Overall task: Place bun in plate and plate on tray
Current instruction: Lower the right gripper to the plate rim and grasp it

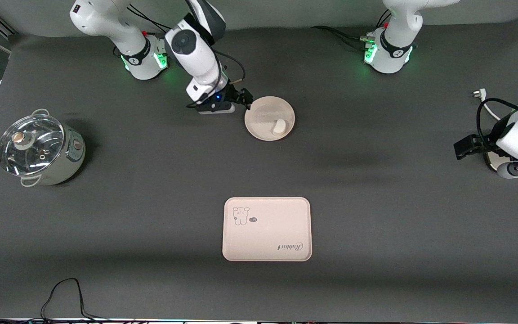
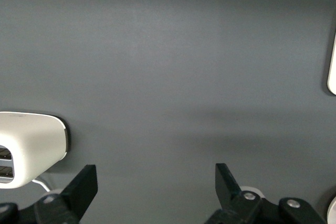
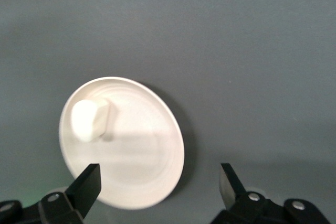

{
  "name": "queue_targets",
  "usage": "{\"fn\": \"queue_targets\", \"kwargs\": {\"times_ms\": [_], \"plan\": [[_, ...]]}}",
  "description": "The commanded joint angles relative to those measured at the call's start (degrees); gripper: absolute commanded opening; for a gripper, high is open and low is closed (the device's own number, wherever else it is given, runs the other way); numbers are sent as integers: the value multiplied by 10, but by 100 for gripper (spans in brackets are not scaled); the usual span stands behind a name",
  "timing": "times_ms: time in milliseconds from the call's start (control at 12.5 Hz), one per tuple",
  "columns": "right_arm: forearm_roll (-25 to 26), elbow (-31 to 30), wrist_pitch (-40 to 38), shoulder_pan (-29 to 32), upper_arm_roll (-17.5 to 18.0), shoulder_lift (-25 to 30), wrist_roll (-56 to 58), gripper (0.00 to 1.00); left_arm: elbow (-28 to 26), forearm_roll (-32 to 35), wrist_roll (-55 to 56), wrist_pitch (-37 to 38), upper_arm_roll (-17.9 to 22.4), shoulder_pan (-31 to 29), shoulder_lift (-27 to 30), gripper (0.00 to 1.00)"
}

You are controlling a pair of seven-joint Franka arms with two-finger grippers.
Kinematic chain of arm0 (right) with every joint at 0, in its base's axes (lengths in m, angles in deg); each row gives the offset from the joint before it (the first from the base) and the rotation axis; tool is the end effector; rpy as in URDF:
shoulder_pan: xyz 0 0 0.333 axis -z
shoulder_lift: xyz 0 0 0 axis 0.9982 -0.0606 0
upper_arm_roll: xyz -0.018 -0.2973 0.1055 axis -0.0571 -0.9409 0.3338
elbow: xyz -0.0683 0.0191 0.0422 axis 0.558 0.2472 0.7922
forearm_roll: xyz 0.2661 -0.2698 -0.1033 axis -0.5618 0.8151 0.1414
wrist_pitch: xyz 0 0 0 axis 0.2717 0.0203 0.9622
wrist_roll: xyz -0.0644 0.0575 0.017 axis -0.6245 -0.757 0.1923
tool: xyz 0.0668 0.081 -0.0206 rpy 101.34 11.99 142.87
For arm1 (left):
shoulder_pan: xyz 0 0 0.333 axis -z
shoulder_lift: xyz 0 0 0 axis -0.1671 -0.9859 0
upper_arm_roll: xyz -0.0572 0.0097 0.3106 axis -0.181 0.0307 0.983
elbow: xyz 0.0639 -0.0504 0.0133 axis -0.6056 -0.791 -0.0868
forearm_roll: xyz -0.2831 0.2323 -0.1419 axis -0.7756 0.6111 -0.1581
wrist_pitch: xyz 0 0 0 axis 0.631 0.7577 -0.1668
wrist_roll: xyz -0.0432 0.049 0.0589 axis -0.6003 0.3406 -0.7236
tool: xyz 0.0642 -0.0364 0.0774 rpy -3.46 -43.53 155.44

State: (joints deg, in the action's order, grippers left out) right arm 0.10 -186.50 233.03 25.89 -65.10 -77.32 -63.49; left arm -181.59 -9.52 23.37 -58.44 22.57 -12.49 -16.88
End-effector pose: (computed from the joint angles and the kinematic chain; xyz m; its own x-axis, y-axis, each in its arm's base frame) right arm 0.3166 0.3897 0.2701 0.9914 -0.1296 -0.0202 -0.1305 -0.9607 -0.2449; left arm 0.5930 -0.0172 0.5567 0.9989 0.0415 -0.0208 0.0396 -0.9958 -0.0822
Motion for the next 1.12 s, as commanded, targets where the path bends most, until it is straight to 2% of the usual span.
{"fn": "queue_targets", "kwargs": {"times_ms": [0,241,401,642,722,802,1043], "plan": [[-28,18,80,-11,13,-85,23,100,-18,9,0,-10,8,7,15,100],[-32,18,120,-11,30,-127,23,100,-17,7,1,-16,12,1,12,100],[-59,18,121,-10,49,-130,23,100,-16,-1,-2,-14,12,-18,12,100],[-60,17,134,-10,56,-139,23,100,13,-2,-4,49,13,-25,30,100],[-60,17,133,-10,56,-139,23,95,23,-4,-9,52,13,-34,27,100],[-60,17,129,-10,56,-138,23,85,24,-3,-10,55,11,-32,24,100],[-60,17,127,-10,56,-138,24,48,28,-5,-12,55,10,-30,20,100]]}}
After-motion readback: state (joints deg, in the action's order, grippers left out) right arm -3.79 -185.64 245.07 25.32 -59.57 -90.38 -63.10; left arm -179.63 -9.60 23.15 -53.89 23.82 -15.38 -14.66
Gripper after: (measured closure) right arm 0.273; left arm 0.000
